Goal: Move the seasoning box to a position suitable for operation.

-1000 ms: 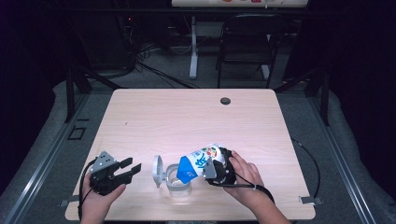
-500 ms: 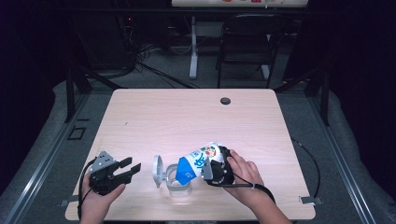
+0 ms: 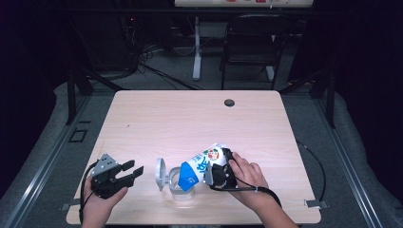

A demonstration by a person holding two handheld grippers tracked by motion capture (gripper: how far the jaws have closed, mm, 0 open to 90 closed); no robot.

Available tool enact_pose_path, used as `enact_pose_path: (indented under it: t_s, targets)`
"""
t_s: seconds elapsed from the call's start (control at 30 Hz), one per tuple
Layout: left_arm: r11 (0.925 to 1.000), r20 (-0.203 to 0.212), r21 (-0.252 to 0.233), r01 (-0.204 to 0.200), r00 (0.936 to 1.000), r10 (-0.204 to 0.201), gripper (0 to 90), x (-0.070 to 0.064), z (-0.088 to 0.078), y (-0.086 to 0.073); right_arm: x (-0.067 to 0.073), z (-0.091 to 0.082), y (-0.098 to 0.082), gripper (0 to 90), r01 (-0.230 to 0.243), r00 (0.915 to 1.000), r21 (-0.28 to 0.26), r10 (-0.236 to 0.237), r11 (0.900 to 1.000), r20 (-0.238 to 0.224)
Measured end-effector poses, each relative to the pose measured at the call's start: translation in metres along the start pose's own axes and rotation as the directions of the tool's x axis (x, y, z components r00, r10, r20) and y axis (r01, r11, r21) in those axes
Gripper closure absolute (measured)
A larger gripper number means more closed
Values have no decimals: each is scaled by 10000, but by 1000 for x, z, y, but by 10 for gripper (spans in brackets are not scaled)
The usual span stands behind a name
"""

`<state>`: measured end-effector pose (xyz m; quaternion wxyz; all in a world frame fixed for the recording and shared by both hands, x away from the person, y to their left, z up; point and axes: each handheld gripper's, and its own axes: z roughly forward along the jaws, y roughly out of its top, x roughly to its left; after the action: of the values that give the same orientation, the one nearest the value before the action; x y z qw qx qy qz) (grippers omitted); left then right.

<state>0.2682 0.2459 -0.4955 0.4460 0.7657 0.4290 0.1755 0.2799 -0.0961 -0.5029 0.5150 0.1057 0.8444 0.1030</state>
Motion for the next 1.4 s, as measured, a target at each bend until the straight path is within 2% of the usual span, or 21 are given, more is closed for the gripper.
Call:
enact_pose_path:
  t_s: [0.23, 0.27, 0.33, 0.57, 0.6, 0.7, 0.8, 0.83, 0.87, 0.9, 1.07, 1.4]
  targets:
    - [10000, -7, 28, 3, 10000, -3, 544, 1, 0, 0, -1, 0, 2, 543, 167, 9998, -20, -166, 9999, 95]
    - [10000, -4, 29, -23, 10000, 23, 544, 1, -1, 0, -2, -1, 3, 544, 288, 9995, 105, -289, 9995, 125]
    - [10000, -3, 8, -25, 10000, 25, 544, 1, -1, 0, -1, 0, 3, 544, 215, 9996, 27, -215, 9998, 155]
    - [10000, 0, 44, -19, 10000, 19, 544, 0, 0, 0, -1, -1, 5, 546, 595, 9979, 241, -601, 9979, 260]
    - [10000, 9, 4, 5, 10000, -5, 544, 0, 0, 0, 0, 1, 4, 547, 471, 9984, 72, -473, 9989, 296]
    - [10000, 8, -5, 9, 10000, -9, 544, 0, 0, 0, 0, 1, 4, 547, 571, 9976, 102, -575, 9983, 375]
    - [10000, 12, 13, -37, 10000, 37, 544, 0, 0, 0, -1, 0, 5, 549, 670, 9968, 178, -677, 9976, 429]
    - [10000, 6, 47, -44, 10000, 44, 544, 0, 0, 0, -1, -1, 6, 550, 826, 9953, 358, -842, 9959, 480]
    - [10000, -18, 59, -36, 10000, 36, 544, 0, 0, 0, 0, 0, 5, 550, 696, 9963, 152, -702, 9975, 492]
    - [10000, -17, 64, -28, 10000, 28, 544, 1, 0, 0, 0, -1, 6, 550, 836, 9950, 264, -848, 9962, 519]
    - [10000, 1, 35, -21, 10000, 21, 544, 1, 0, 0, -1, -2, 7, 553, 977, 9932, 220, -989, 9950, 611]
    - [10000, -2, 45, -42, 10000, 42, 544, 1, 0, 0, 0, -1, 7, 559, 1128, 9906, 128, -1135, 9935, 766]
